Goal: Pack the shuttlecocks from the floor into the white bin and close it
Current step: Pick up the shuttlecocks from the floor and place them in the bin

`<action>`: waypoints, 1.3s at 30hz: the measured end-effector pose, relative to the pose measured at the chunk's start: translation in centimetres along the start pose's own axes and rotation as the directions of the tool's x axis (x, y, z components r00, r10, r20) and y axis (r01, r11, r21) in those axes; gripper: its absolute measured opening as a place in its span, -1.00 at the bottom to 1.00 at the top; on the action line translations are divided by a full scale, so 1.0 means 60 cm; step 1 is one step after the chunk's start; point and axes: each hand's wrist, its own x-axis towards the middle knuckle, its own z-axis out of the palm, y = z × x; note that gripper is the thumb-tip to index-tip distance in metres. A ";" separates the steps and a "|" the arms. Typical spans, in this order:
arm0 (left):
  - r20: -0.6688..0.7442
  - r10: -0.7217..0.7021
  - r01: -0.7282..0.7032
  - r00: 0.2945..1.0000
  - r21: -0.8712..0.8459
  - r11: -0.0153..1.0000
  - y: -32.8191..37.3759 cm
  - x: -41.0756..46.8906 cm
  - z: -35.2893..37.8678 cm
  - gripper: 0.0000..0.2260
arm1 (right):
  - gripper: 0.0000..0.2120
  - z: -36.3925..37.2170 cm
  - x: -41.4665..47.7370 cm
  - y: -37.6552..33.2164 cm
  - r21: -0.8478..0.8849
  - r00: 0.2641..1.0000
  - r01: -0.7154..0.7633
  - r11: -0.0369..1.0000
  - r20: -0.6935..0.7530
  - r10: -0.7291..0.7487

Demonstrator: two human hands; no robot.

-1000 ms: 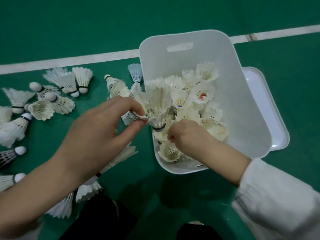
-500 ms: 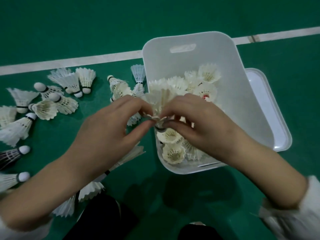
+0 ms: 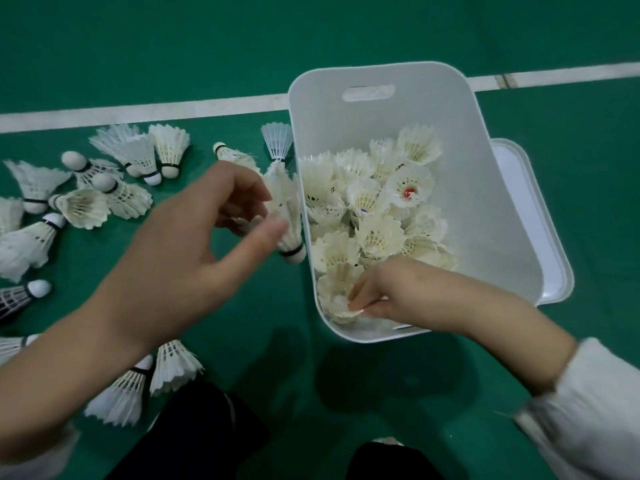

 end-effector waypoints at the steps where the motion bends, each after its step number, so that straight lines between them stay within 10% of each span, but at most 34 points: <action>1: 0.027 0.023 -0.024 0.999 0.055 0.998 -0.001 -0.002 0.000 -0.78 | -0.75 0.007 0.010 0.001 -0.033 1.000 -0.006 0.999 0.020 0.007; 11: 0.049 0.173 -0.180 0.984 0.207 0.962 -0.010 -0.002 0.005 -0.90 | -0.68 0.022 0.017 0.020 -0.046 0.998 -0.005 0.999 0.059 0.007; 17: 0.030 0.212 -0.214 0.977 0.219 0.952 -0.006 0.021 0.012 -0.90 | -0.68 -0.042 -0.078 -0.007 0.451 0.843 0.284 0.846 -0.538 0.005; 22: 0.038 0.333 -0.333 0.942 0.215 0.918 0.019 0.045 0.018 -0.87 | -0.49 -0.067 -0.092 -0.052 0.354 0.741 0.475 0.805 -0.655 -0.149; 26: 0.060 0.383 -0.387 0.922 0.189 0.902 0.032 0.055 0.020 -0.79 | -0.91 -0.093 -0.084 -0.049 0.085 0.678 0.301 0.950 -0.719 -0.151; 32: 0.104 0.073 -0.093 0.992 0.211 0.973 -0.024 0.042 0.001 -0.77 | -0.88 -0.099 -0.115 0.055 0.322 0.646 -0.077 0.944 -0.705 0.293; 39: 0.289 -0.138 0.019 0.947 0.380 0.925 -0.115 0.016 0.018 -0.83 | -0.87 -0.065 -0.074 0.084 0.330 0.654 -0.264 0.906 -0.630 0.420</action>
